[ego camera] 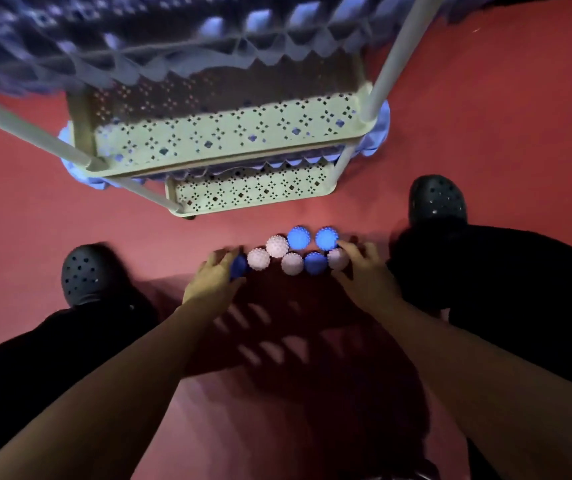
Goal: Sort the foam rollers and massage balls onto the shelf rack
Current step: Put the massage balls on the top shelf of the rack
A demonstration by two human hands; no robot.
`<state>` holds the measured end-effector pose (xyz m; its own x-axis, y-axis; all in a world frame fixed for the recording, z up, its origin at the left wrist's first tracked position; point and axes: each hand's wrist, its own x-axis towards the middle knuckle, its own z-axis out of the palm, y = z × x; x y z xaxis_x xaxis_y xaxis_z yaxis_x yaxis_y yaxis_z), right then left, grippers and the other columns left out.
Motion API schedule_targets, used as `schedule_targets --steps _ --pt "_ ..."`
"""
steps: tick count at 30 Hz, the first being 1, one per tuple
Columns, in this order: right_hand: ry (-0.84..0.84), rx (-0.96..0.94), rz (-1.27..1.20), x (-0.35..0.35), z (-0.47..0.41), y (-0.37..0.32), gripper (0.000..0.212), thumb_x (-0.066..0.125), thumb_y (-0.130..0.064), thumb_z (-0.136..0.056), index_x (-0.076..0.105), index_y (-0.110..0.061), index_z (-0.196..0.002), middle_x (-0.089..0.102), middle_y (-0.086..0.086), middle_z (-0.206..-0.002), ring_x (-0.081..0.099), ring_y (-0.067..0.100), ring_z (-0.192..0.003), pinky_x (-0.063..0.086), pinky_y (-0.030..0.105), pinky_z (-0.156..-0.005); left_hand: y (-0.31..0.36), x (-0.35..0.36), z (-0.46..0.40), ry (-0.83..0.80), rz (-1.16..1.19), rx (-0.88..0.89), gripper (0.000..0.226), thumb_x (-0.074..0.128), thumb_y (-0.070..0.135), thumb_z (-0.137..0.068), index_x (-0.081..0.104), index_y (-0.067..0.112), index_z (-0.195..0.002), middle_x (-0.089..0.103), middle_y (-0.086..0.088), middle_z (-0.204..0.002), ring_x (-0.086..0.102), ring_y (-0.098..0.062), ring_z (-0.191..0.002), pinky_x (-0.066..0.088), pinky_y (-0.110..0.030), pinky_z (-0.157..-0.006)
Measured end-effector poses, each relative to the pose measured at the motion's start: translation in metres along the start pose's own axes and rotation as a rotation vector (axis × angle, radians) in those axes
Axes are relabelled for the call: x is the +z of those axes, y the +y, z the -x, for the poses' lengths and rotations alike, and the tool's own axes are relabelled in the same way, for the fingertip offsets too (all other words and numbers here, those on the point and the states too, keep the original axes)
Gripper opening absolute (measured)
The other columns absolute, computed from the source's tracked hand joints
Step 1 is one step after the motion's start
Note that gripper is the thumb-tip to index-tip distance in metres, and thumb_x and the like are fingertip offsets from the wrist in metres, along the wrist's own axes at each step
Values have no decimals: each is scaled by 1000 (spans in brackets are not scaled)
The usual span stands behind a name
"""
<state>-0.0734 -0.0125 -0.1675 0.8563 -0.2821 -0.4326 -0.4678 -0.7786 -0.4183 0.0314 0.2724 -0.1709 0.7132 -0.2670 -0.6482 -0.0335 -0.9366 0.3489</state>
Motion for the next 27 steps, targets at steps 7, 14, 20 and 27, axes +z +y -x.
schedule_targets --steps 7,14,20,27 --pt "43 61 -301 15 -17 10 42 75 -34 -87 55 -17 -119 64 3 -110 62 26 -97 49 41 -81 -1 12 -3 123 186 -65 49 78 24 -83 48 10 -119 59 -12 -120 59 -34 -107 44 -39 -87" --pt "58 160 -451 25 -23 8 37 76 -21 -84 53 -16 -112 62 -1 -98 61 25 -89 50 43 -83 3 13 9 105 423 -107 66 80 14 -81 45 18 -136 44 -8 -125 52 -16 -104 40 -27 -102" --pt "277 86 -427 29 -12 6 46 73 4 -72 59 -1 -115 53 12 -106 51 19 -89 40 19 -81 13 10 10 34 630 -100 71 68 -2 -84 44 35 -139 54 -5 -111 57 -13 -78 50 -16 -64" --pt "-31 109 -513 21 -3 3 47 52 -5 -86 42 -28 -126 63 1 -89 61 24 -80 46 34 -75 13 11 3 140 387 -122 93 85 44 -74 34 30 -151 56 -1 -115 61 -20 -97 52 -35 -91"
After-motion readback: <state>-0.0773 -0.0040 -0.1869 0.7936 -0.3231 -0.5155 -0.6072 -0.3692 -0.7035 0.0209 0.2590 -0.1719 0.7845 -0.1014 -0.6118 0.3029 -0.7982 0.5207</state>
